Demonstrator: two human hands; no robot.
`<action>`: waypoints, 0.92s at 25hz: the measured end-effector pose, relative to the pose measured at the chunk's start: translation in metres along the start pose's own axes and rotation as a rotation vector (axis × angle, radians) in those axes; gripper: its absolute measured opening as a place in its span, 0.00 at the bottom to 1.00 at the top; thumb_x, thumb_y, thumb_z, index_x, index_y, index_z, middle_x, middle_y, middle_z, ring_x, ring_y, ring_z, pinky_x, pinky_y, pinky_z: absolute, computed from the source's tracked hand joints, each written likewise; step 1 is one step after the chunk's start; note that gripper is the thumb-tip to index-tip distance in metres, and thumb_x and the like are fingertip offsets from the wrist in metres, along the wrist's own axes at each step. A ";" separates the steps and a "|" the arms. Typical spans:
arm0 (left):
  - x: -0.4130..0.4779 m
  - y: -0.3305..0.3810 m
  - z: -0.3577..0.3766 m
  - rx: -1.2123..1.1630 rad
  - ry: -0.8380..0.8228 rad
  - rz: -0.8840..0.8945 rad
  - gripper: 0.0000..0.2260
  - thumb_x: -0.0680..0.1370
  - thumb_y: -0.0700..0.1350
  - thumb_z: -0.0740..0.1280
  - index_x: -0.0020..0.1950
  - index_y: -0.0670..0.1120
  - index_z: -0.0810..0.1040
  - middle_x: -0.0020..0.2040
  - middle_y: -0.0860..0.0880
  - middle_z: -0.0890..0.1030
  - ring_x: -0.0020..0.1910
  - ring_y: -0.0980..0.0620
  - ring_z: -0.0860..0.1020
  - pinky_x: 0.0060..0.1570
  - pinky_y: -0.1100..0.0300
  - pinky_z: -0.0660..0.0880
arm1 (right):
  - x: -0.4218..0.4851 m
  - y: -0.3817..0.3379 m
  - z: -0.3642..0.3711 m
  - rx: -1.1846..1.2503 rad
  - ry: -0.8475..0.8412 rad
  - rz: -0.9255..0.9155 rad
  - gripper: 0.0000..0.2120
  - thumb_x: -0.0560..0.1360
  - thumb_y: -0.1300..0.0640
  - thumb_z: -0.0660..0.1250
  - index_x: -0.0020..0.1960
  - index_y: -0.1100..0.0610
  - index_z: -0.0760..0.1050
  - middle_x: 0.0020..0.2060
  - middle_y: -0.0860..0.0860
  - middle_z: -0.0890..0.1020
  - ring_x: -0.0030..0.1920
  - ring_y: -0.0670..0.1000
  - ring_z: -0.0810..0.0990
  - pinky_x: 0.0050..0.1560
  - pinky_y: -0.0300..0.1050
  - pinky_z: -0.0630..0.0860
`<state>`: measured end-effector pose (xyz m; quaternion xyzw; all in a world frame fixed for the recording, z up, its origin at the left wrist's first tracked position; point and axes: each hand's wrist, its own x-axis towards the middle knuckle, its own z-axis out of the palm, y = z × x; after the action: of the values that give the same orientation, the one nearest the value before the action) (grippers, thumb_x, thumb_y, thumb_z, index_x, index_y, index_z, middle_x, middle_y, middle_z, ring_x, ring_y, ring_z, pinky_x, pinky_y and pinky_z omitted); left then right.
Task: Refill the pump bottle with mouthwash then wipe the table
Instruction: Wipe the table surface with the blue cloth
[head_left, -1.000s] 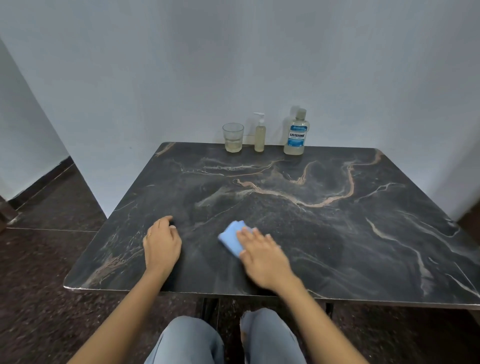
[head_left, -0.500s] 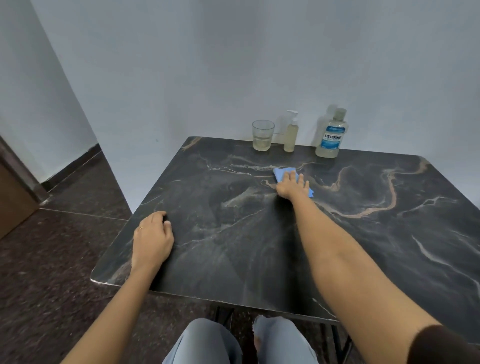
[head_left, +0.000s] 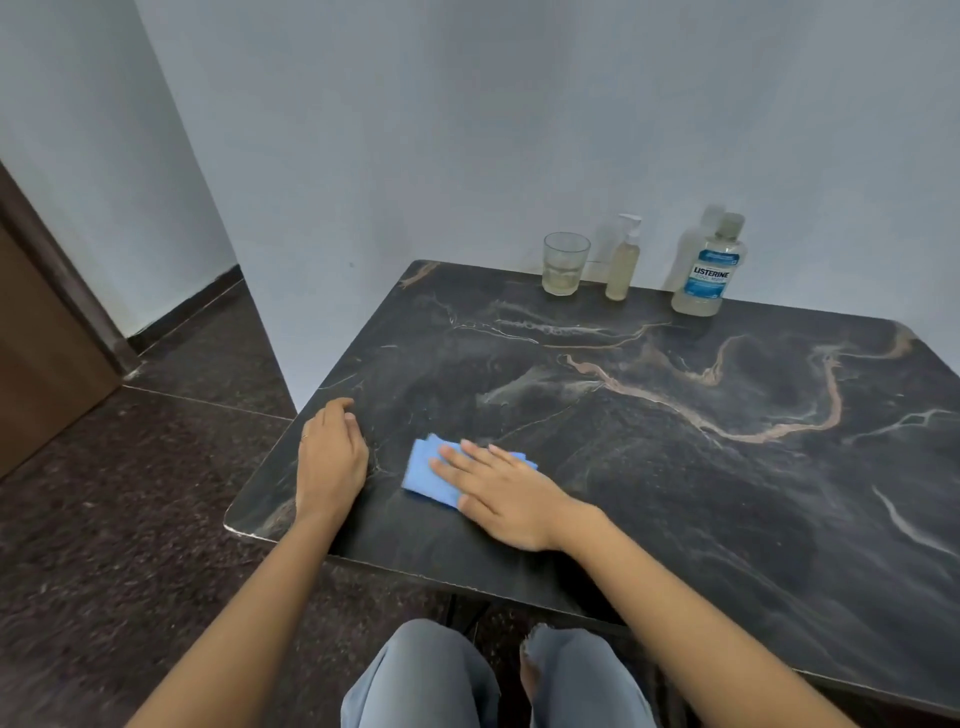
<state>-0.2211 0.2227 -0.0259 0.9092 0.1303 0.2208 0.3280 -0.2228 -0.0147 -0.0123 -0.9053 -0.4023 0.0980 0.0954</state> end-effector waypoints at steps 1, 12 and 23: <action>0.001 0.000 0.001 0.004 -0.002 0.007 0.14 0.83 0.42 0.53 0.65 0.41 0.72 0.60 0.43 0.78 0.62 0.43 0.72 0.62 0.47 0.69 | -0.021 0.018 -0.002 0.005 0.016 0.004 0.24 0.83 0.49 0.47 0.78 0.49 0.48 0.78 0.46 0.49 0.77 0.46 0.45 0.74 0.46 0.41; 0.004 0.000 0.004 0.132 -0.055 0.034 0.14 0.82 0.40 0.54 0.64 0.40 0.74 0.59 0.41 0.79 0.60 0.41 0.74 0.60 0.48 0.68 | 0.104 0.109 -0.056 0.009 0.066 0.651 0.25 0.82 0.53 0.44 0.78 0.55 0.45 0.78 0.53 0.45 0.77 0.58 0.44 0.75 0.57 0.45; 0.001 0.002 -0.004 -0.061 -0.037 -0.063 0.15 0.83 0.44 0.53 0.64 0.42 0.73 0.54 0.44 0.80 0.58 0.45 0.75 0.58 0.50 0.72 | -0.031 -0.016 0.009 0.006 0.019 0.040 0.24 0.83 0.49 0.45 0.78 0.47 0.47 0.78 0.45 0.48 0.77 0.46 0.44 0.73 0.46 0.39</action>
<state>-0.2220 0.2232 -0.0214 0.8982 0.1457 0.1973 0.3648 -0.2570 -0.0258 -0.0140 -0.9138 -0.3828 0.0923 0.0998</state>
